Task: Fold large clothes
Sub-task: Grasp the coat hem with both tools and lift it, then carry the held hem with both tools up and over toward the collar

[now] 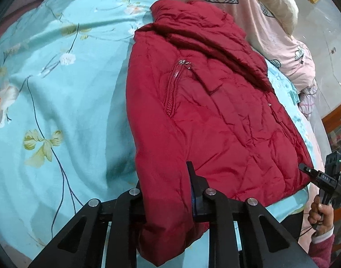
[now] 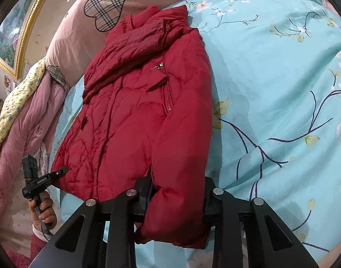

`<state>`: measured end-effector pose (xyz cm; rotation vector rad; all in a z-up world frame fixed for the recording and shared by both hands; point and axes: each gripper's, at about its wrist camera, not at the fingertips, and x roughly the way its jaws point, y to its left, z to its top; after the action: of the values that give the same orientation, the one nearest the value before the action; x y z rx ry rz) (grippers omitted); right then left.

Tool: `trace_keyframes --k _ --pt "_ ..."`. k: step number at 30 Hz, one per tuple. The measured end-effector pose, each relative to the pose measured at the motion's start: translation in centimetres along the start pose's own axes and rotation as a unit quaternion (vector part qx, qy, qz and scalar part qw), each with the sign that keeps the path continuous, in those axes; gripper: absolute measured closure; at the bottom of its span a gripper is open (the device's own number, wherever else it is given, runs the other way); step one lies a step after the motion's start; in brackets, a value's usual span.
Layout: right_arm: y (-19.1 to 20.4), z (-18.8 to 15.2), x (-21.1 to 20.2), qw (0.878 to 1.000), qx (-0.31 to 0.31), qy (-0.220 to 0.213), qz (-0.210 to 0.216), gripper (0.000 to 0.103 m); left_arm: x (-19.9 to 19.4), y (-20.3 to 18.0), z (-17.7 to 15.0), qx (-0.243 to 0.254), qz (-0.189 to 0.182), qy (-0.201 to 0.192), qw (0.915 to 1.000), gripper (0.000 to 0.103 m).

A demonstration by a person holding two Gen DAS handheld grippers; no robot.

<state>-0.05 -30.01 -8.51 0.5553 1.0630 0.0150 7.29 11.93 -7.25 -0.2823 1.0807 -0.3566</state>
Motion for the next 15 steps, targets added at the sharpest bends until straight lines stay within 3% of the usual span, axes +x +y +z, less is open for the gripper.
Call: trace_keyframes --k 7,15 --pt "-0.6 0.0 -1.0 0.999 0.002 -0.003 0.035 0.077 -1.7 0.0 -0.7 -0.001 -0.025 -0.013 0.9996 0.085" --pt "-0.5 1.3 -3.3 0.992 0.009 -0.031 0.119 0.079 -6.0 -0.1 0.2 0.011 -0.065 -0.067 0.9956 0.087"
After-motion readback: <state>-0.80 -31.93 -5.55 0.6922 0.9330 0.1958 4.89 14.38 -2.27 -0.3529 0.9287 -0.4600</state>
